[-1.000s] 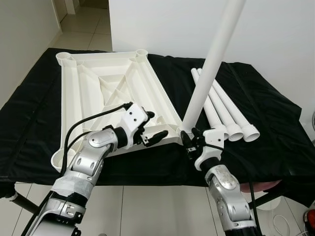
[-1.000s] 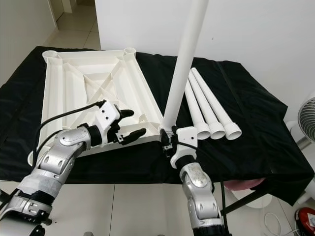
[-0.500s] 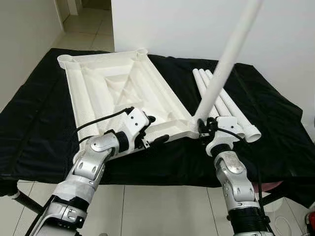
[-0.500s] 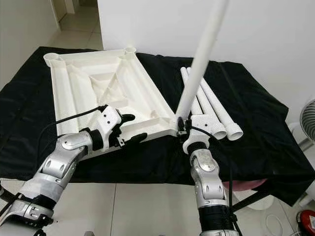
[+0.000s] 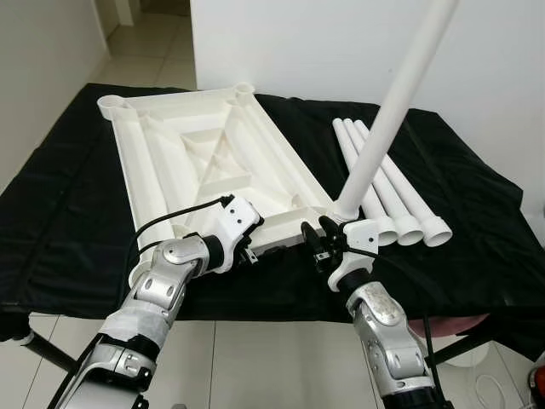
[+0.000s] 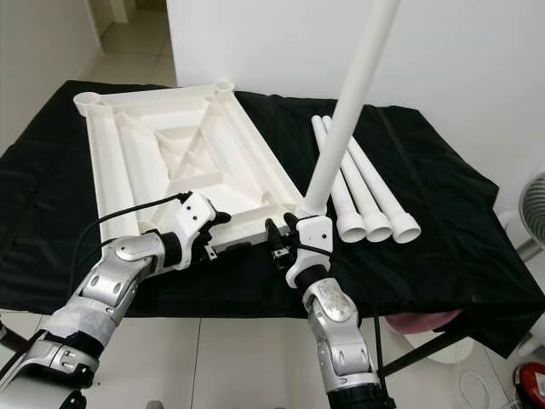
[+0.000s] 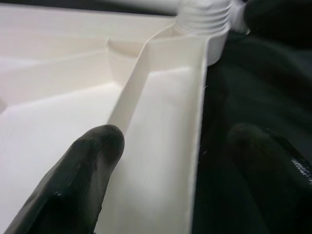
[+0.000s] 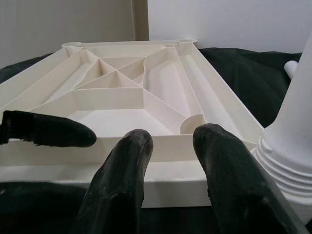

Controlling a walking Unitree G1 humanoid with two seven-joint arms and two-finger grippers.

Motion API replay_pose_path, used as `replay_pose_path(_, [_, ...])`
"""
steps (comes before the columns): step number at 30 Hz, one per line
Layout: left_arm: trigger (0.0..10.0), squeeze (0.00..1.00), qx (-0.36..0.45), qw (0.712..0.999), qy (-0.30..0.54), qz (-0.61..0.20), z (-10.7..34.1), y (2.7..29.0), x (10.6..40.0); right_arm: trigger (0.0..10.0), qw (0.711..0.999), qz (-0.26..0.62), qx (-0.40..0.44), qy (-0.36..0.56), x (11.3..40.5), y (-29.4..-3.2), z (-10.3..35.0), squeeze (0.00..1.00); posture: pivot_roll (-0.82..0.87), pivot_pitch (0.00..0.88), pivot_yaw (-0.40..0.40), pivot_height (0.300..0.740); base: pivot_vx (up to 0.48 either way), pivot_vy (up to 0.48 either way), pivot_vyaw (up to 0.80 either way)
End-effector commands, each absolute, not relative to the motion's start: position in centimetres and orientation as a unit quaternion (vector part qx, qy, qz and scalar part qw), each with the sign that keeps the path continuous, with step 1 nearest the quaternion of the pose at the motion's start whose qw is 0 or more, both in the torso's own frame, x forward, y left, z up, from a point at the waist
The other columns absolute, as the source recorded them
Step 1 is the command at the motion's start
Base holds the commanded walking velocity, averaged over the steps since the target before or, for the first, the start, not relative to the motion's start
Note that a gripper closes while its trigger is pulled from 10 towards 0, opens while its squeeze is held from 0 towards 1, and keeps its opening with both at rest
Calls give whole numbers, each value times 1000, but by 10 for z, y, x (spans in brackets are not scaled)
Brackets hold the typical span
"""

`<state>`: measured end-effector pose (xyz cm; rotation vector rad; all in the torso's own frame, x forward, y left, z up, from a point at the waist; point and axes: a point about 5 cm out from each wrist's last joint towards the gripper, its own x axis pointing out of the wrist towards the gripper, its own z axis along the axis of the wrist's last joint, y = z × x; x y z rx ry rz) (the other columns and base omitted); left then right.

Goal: Building children table

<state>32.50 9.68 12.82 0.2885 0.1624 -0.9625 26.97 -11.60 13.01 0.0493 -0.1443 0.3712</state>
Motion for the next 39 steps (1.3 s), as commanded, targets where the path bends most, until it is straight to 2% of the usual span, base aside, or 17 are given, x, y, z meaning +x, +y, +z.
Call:
replay_pose_path(1, [10000, 0, 151, 932, 85, -319, 126, 111, 340, 10000, 980, 185, 25, -71, 266, -120, 129, 0, -64, 0, -49, 740, 0, 0, 0])
replay_pose_path(10, [10000, 0, 146, 941, 93, -291, 127, 117, 344, 10000, 984, 161, 26, -70, 265, -131, 128, 0, -71, 0, -46, 740, 0, 0, 0])
replay_pose_path(16, [10000, 0, 117, 954, 56, -271, 146, 120, 351, 10000, 983, 161, 46, -75, 262, -134, 127, 0, -69, 0, -41, 740, 0, 0, 0])
replay_pose_path(21, [10000, 0, 110, 953, 33, -280, 155, 119, 354, 10000, 985, 163, -2, -61, 256, -141, 107, 0, -71, 0, -38, 740, 0, 0, 0])
replay_pose_path(31, [10000, 0, 81, 961, 88, -249, 141, 121, 362, 10000, 990, 126, -8, -69, 251, -147, 102, 0, -76, 0, -33, 740, 0, 0, 0])
replay_pose_path(39, [10000, 0, 74, 960, 81, -259, 144, 113, 362, 10000, 990, 118, -8, -72, 250, -150, 102, 0, -86, 0, -29, 740, 0, 0, 0])
